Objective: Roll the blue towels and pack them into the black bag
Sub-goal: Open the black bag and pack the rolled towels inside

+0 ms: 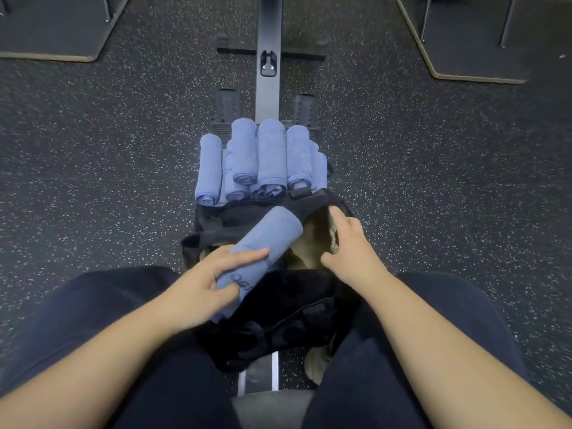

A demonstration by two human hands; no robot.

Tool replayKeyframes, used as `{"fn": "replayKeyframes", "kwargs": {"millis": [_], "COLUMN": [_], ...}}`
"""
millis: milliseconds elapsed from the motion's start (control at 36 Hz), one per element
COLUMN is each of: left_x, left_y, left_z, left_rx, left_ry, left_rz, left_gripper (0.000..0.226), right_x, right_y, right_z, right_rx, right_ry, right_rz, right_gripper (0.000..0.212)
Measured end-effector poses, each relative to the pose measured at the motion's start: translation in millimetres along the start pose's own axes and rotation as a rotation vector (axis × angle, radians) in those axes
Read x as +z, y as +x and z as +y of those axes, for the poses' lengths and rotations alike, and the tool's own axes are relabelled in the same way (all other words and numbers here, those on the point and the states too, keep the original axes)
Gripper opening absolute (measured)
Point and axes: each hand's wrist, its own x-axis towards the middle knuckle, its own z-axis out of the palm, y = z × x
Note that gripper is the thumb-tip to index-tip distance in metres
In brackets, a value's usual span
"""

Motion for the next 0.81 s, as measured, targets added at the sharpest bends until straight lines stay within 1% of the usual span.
{"fn": "replayKeyframes", "kwargs": {"millis": [83, 222, 278, 389, 444, 472, 500, 583, 639, 694, 806], "left_x": [-0.2, 2.1, 3.7, 7.4, 12.2, 15.7, 19.8, 28.4, 29.0, 29.9, 38.2], "left_y": [-1.1, -3.0, -2.7, -0.8, 0.2, 0.3, 0.2, 1.4, 5.0, 10.3, 21.9], "left_z": [-3.8, -4.1, -4.4, -6.2, -10.7, -13.9, -16.7, -21.1, -19.8, -19.1, -22.5], "left_rx": [-0.055, -0.071, -0.087, -0.107, -0.123, -0.132, -0.139, -0.153, -0.159, -0.166, -0.164], "left_ry": [0.079, 0.213, 0.216, 0.196, 0.237, 0.254, 0.258, 0.263, 0.255, 0.199, 0.078], "left_rz": [-0.053, -0.160, -0.170, -0.173, -0.209, -0.239, -0.275, -0.332, -0.307, -0.256, -0.132], "left_gripper": [0.074, 0.067, 0.064, 0.060, 0.059, 0.059, 0.060, 0.062, 0.062, 0.064, 0.068], "right_x": [1.5, 5.3, 6.6, 7.3, 7.1, 7.2, 7.9, 8.5, 6.8, 4.8, 2.1], "right_y": [-5.4, -10.4, -10.6, -8.6, -7.2, -6.5, -5.8, -5.4, -6.5, -8.7, -12.8], "right_z": [-1.8, -4.1, -5.0, -4.7, -3.8, -3.2, -1.9, 1.4, 2.2, 2.5, 0.8], "right_rx": [-0.002, 0.028, 0.031, 0.018, 0.001, -0.003, -0.002, -0.003, -0.007, -0.007, 0.008], "right_ry": [-0.042, -0.061, -0.061, -0.061, -0.033, -0.009, 0.011, 0.021, 0.011, -0.001, -0.010], "right_rz": [-0.041, -0.060, -0.061, -0.072, -0.068, -0.065, -0.069, -0.091, -0.096, -0.119, -0.152], "right_gripper": [0.095, 0.099, 0.098, 0.084, 0.067, 0.063, 0.064, 0.081, 0.088, 0.094, 0.095]}}
